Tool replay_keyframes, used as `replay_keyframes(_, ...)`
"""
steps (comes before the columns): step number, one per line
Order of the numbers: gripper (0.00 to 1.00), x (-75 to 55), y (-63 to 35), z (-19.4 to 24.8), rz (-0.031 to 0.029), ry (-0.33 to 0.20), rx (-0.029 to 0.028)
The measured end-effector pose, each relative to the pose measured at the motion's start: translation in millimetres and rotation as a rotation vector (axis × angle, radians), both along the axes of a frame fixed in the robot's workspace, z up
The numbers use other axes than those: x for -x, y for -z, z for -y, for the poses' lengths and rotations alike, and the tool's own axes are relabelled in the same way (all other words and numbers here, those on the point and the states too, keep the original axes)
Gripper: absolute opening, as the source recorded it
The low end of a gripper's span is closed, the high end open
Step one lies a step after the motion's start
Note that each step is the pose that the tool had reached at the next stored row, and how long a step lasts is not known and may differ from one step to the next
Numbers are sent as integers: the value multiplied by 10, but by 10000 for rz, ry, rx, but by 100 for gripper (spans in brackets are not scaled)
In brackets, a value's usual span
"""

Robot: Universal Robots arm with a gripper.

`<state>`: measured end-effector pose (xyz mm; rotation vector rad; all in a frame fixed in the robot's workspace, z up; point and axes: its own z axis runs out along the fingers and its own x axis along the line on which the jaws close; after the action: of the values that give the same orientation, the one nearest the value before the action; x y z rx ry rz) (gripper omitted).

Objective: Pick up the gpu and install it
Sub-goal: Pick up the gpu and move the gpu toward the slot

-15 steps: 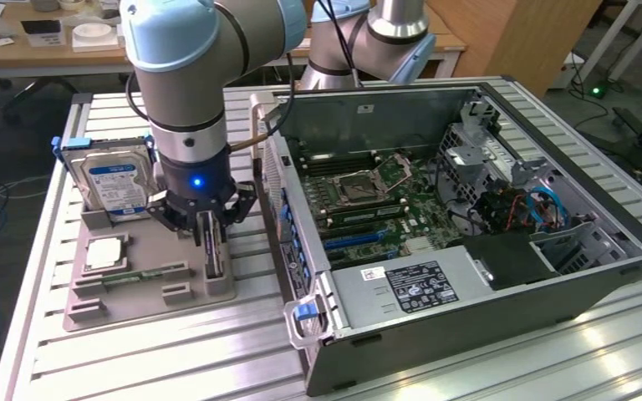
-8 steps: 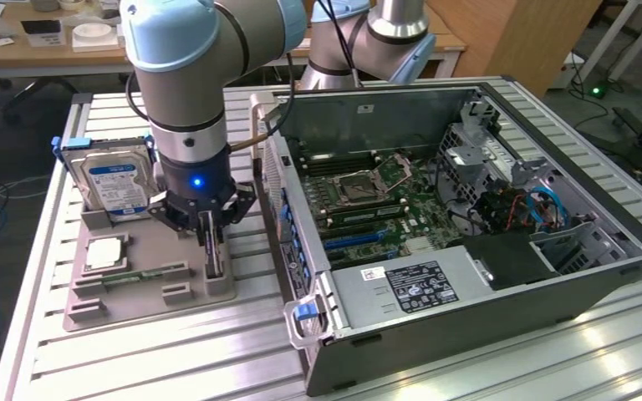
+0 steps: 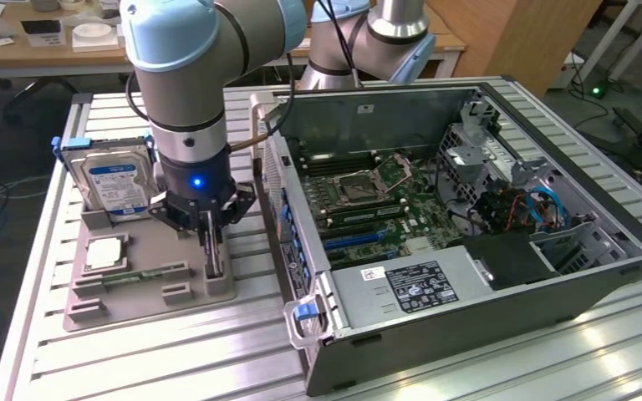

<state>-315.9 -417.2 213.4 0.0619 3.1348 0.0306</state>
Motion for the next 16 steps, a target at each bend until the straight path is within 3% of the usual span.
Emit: replay_keyframes(16, 28, 1, -30, 2, 2, 1, -22)
